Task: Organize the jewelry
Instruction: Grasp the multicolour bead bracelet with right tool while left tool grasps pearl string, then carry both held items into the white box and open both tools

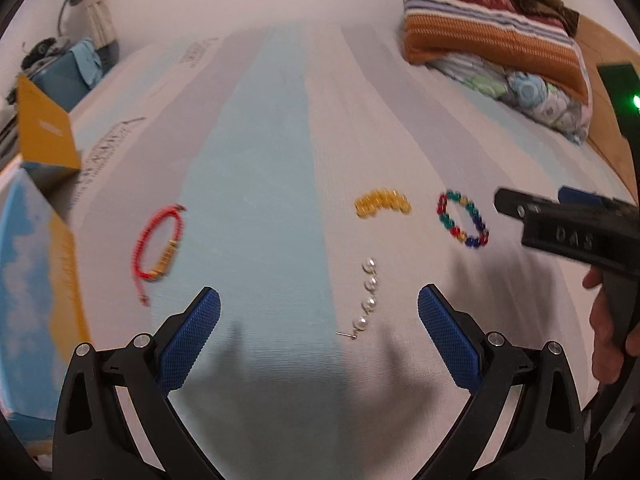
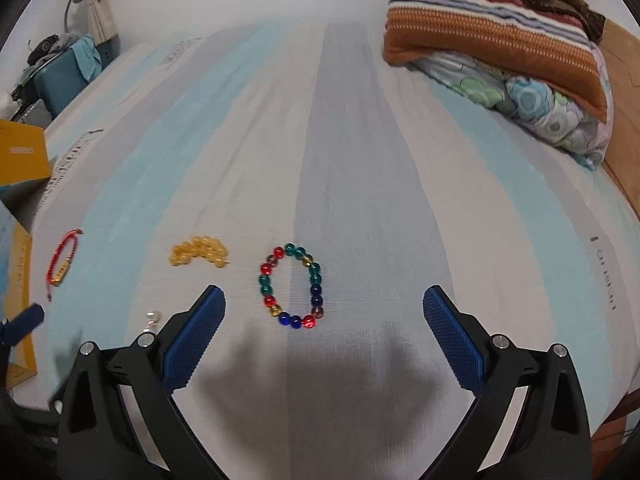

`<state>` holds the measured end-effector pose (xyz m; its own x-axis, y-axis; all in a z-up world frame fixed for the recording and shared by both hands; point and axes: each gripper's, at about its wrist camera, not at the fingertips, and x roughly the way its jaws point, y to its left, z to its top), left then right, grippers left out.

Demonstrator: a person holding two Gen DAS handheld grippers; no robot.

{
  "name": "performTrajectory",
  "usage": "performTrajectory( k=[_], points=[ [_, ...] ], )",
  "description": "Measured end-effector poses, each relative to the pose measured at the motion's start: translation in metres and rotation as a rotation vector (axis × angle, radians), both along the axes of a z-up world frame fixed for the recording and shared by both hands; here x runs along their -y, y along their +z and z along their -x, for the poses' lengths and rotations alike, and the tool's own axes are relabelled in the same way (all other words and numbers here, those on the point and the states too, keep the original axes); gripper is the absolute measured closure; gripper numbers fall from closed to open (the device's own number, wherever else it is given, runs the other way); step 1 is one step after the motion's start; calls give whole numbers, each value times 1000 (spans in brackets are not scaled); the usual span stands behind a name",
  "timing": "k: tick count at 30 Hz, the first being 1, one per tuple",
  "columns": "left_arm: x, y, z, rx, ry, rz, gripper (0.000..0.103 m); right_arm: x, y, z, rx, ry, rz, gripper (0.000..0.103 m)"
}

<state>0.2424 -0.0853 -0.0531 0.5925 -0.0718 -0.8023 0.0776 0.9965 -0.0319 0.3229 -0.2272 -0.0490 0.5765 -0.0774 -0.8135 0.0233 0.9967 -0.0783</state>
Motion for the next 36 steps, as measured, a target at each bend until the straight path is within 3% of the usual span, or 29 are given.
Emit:
performTrajectory(
  k=[14, 17, 19, 23, 28, 33, 36],
  points=[
    [14, -53, -17, -43, -36, 10, 14, 15, -59, -31, -92, -26, -13, 24],
    [15, -57, -18, -32, -40, -8, 20, 15, -64, -33, -110, -25, -17, 36],
    [16, -56, -17, -25, -45, -13, 29, 13, -67, -33, -113, -18, -21, 38],
    [17, -56, -12, -16, -62, -18, 45, 10, -68, -33, -113, -15, -21, 55],
    [14, -53, -11, -16, -67, -12, 73, 2, -67, -31, -119, 7, -6, 74],
    [15, -52, -10, -14, -73, -38, 92, 1, -67, -29, -117, 4, 11, 94],
    [16, -48, -9, -12, -75, -39, 92, -2, -66, -27, -101, 13, 34, 94]
  ],
)
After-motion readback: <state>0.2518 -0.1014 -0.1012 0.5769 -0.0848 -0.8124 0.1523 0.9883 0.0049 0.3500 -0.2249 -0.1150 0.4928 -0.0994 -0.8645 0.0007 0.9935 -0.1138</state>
